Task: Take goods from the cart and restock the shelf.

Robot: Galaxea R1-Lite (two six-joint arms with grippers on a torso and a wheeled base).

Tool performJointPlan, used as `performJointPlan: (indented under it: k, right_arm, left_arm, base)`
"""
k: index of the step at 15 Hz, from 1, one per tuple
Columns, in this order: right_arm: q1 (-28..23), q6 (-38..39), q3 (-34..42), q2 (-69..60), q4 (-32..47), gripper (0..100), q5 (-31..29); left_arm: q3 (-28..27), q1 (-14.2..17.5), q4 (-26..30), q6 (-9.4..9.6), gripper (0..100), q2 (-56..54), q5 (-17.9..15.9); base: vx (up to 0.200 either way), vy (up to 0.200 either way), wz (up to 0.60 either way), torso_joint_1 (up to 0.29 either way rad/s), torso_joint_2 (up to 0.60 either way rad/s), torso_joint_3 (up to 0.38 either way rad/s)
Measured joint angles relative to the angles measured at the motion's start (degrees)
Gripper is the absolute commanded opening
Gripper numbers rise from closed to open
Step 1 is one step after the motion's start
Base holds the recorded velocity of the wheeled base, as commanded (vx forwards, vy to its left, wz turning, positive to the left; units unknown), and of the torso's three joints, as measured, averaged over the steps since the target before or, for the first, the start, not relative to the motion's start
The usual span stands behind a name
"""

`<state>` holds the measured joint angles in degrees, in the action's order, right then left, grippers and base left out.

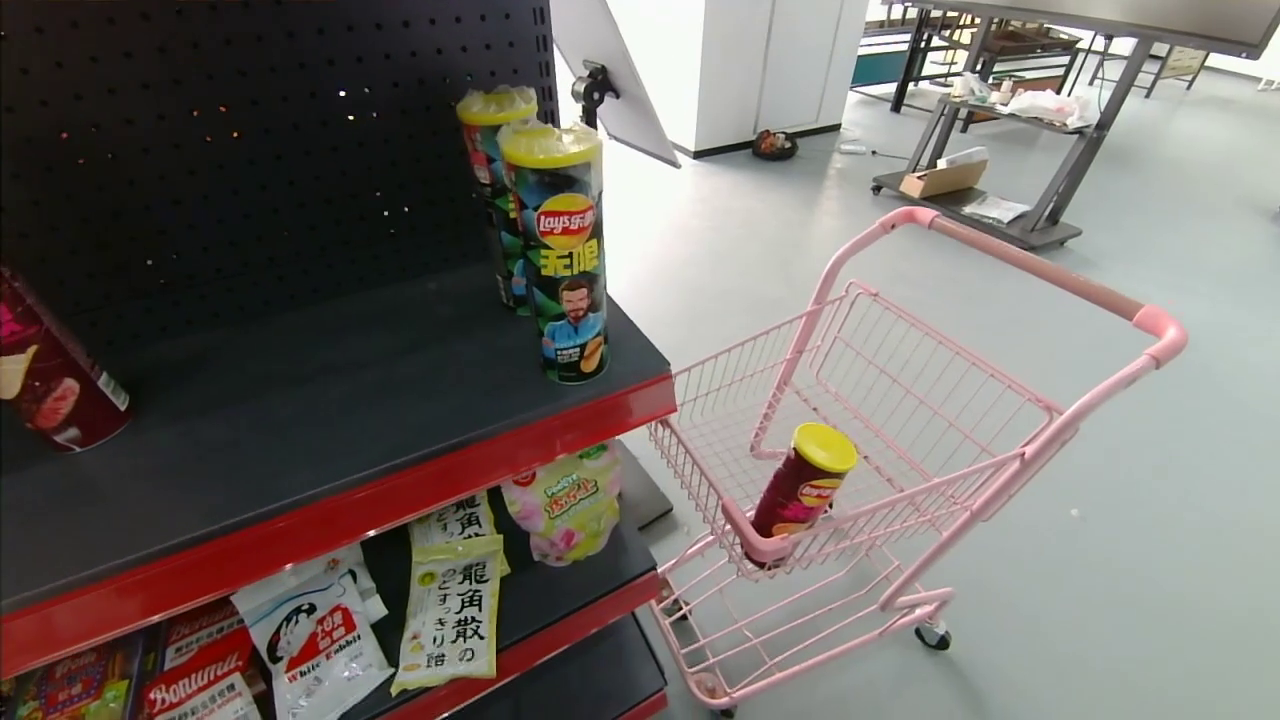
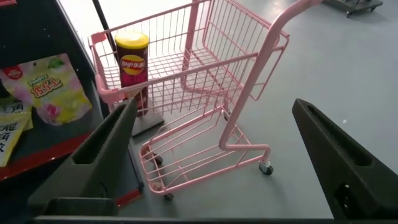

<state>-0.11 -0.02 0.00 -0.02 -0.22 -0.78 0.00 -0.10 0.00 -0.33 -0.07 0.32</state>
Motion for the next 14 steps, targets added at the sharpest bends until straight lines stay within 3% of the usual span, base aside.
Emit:
performJointPlan:
  k: [14]
  right_arm:
    - [0.0,0.0,0.0,0.0,0.1,100,0.2]
  left_arm:
    - [0.0,0.0,0.1,-0.1,100,0.0,0.0]
  base:
    - [0.0,0.0,0.0,-0.15,0.5,0.347]
